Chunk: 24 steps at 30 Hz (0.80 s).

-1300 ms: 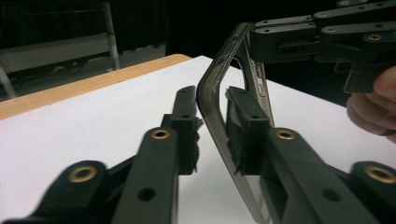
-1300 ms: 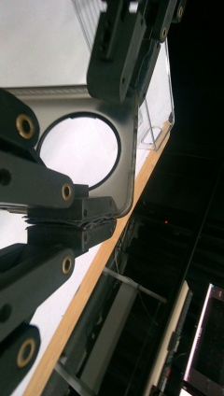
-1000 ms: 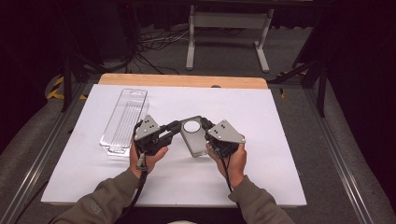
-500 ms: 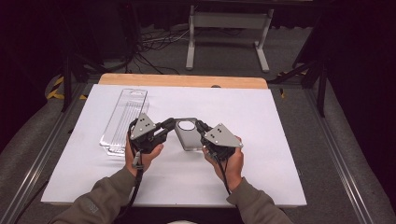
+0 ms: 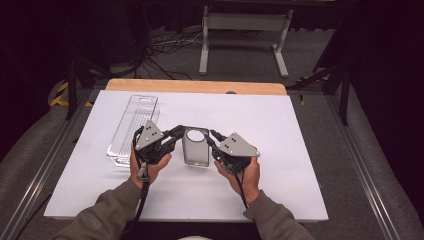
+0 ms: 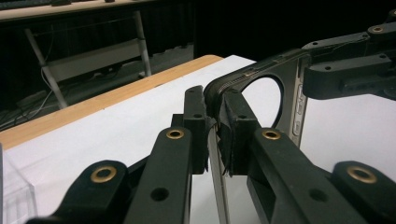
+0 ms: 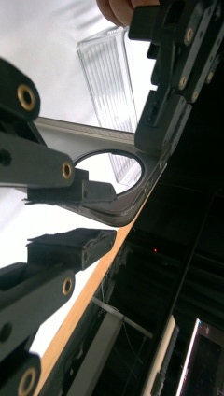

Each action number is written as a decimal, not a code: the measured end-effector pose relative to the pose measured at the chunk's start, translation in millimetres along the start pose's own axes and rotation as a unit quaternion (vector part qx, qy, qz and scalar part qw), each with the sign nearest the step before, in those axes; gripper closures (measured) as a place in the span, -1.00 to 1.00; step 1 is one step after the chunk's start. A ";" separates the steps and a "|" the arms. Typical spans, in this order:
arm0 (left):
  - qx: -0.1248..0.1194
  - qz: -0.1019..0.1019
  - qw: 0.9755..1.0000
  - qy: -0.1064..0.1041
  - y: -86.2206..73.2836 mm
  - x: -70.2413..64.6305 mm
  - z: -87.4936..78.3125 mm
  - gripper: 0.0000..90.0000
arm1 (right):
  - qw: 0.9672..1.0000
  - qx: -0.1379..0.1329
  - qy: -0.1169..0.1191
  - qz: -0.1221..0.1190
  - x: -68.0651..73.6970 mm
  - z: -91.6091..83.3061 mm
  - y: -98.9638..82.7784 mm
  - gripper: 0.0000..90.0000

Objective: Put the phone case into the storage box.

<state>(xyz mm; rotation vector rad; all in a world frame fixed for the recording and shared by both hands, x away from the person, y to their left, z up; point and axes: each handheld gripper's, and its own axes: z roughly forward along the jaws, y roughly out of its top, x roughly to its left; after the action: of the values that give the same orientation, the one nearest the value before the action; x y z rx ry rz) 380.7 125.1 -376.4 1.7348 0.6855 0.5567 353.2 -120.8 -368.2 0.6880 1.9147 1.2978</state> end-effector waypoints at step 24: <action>0.000 0.004 0.999 0.037 1.6 11.6 -9.2 0.86 | 1.000 0.004 0.026 0.007 -1.2 -3.0 -0.3 0.22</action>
<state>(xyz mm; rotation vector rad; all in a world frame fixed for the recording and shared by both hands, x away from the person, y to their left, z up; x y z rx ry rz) 383.0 139.2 -372.2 1.7246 0.7314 0.6296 351.5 -123.4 -367.5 0.6786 1.9613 1.3296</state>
